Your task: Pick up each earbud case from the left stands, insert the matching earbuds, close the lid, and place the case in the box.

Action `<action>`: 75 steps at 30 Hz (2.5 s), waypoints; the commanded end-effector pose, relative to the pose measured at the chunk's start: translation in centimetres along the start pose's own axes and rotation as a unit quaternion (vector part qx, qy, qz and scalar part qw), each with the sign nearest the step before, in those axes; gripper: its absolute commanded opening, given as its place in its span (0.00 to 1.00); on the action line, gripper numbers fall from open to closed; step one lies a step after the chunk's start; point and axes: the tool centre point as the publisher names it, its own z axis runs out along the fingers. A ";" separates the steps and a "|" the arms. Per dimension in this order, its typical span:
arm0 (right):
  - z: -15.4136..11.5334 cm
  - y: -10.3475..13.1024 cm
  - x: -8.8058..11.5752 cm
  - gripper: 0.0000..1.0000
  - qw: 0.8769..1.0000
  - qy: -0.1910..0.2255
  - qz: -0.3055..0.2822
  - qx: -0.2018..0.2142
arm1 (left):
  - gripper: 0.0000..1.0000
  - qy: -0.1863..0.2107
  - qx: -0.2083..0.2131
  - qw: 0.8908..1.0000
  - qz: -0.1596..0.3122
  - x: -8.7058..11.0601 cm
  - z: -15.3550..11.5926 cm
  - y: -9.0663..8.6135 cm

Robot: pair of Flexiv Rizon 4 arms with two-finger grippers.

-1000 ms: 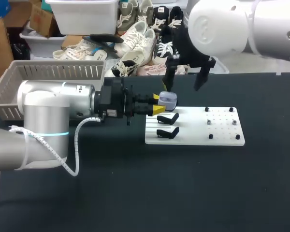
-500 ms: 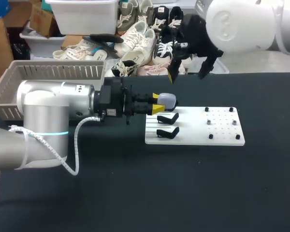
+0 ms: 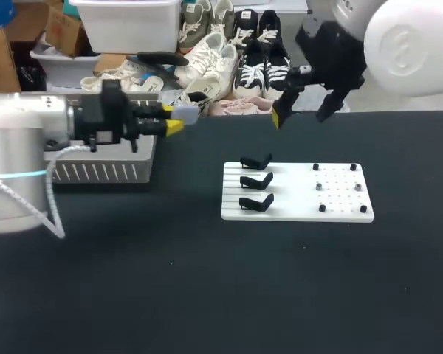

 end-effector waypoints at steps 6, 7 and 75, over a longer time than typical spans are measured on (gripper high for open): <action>-0.1 0.1 0.5 1.00 1.000 -0.020 0.002 0.003 | 0.00 0.100 -0.165 0.980 -0.040 2.9 -6.4 5.3; -0.1 0.1 0.5 1.00 1.000 -0.020 0.002 0.003 | 0.00 0.103 -0.172 0.979 -0.047 3.4 -6.7 6.2; -0.1 0.1 0.5 1.00 1.000 -0.020 0.002 0.003 | 1.00 0.026 -0.131 0.976 -0.173 2.1 -8.7 -0.2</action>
